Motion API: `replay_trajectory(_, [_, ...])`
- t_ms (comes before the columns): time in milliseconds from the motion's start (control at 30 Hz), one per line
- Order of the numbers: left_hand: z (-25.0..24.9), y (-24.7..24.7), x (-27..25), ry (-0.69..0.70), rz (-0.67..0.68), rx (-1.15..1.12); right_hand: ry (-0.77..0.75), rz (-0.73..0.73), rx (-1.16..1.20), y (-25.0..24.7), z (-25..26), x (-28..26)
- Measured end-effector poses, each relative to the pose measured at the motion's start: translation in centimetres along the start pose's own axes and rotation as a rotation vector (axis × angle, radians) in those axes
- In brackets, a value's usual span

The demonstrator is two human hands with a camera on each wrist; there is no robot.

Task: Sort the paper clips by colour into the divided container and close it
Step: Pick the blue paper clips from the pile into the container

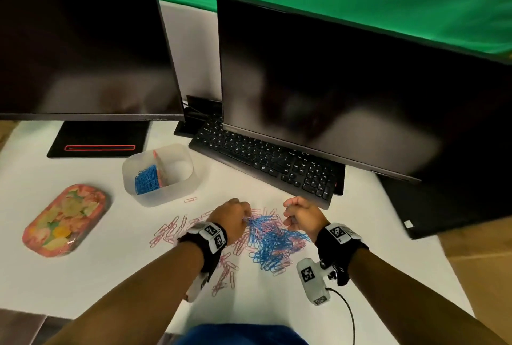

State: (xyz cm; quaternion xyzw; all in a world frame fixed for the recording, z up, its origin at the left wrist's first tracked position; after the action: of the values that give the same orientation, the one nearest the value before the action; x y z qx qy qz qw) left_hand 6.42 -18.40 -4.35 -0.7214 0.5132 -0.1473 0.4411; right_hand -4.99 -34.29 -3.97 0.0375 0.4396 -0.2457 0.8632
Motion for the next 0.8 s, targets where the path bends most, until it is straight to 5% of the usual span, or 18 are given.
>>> replay_trajectory(233, [1.4, 0.1, -1.3, -0.015, 0.025, 0.173, -0.322, -0.178, -0.763, 2.8, 2.0, -0.5])
replay_trajectory(433, [3.0, -0.7, -2.3, -0.094, 0.002, 0.147, -0.32, -0.138, -1.112, 5.6, 1.8, 0.0])
replay_trajectory(800, [2.1, -2.0, -2.5, -0.112, -0.078, 0.084, -0.321, -0.185, -1.037, 6.2, 2.1, 1.0])
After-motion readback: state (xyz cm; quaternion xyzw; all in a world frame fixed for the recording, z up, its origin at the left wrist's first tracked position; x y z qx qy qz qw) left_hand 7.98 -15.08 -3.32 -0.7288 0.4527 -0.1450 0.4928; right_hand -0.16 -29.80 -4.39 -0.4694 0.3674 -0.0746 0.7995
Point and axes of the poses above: each hand's wrist, its own x-axis towards the middle knuckle, its own y-axis out of the palm, z = x × y, the point moved 6 cm from there along x, towards the middle knuckle, and after that the axes turned 13 degrees about y, right-handed, at the moved point
